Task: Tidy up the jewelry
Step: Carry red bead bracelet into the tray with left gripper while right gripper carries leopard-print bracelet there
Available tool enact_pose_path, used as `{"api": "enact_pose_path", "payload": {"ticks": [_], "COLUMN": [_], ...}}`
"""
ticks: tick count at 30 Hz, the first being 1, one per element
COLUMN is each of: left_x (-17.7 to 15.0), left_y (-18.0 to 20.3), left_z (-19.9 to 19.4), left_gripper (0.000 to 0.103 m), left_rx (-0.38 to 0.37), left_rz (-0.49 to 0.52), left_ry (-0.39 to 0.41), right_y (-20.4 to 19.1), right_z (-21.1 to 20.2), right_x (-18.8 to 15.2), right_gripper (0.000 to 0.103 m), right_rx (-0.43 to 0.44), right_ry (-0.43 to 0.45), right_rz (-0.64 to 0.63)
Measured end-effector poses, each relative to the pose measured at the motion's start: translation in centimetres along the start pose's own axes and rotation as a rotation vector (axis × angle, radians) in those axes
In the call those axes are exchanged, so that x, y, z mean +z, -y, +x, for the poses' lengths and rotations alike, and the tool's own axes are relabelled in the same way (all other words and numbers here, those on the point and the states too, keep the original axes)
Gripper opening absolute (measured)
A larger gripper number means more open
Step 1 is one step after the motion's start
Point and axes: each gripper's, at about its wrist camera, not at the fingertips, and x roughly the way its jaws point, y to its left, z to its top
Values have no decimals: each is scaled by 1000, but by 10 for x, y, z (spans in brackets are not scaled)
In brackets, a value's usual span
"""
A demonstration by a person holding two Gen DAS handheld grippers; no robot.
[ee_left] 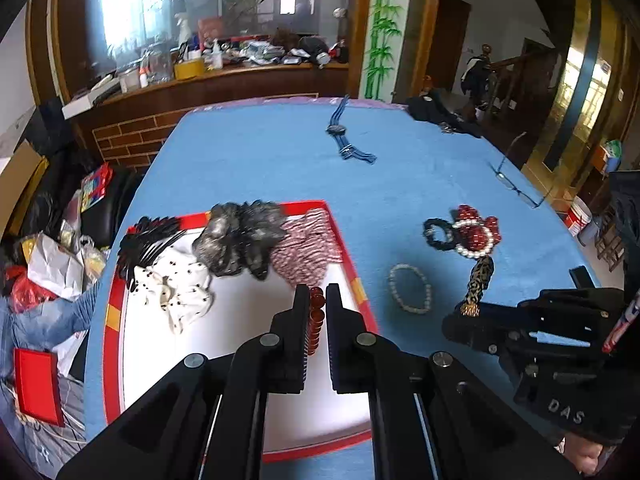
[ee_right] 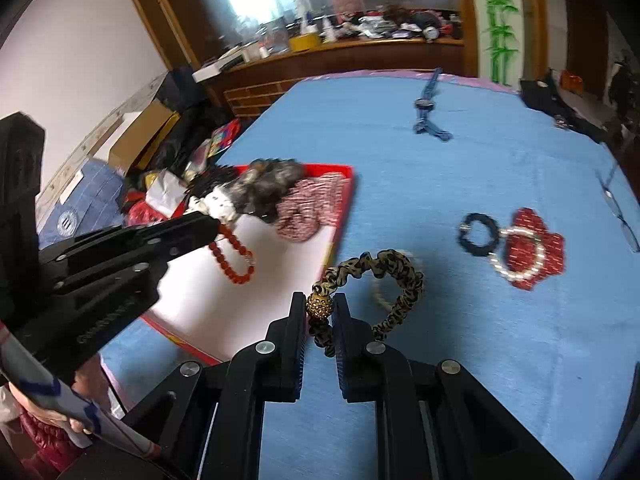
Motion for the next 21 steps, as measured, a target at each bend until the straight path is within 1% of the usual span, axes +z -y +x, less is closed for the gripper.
{"api": "enact_pose_path", "payload": {"ticks": [3, 9, 15, 21], "left_x": [2, 7, 6, 5], "left_y": [-13, -39, -61, -73], "left_z": [10, 29, 48, 61], "left_gripper": [7, 7, 7, 7], "left_rx": [7, 22, 27, 31], "left_rz": [-19, -52, -81, -95], "left_ry": [-20, -49, -80, -98], "right_y": [-12, -27, -33, -43], "right_z": [15, 44, 69, 92], "right_x": [6, 13, 19, 27], "right_gripper": [14, 15, 15, 15], "right_rx": [31, 57, 54, 38], "right_ry": [-28, -77, -113, -134], "right_rz": [-4, -8, -4, -14]}}
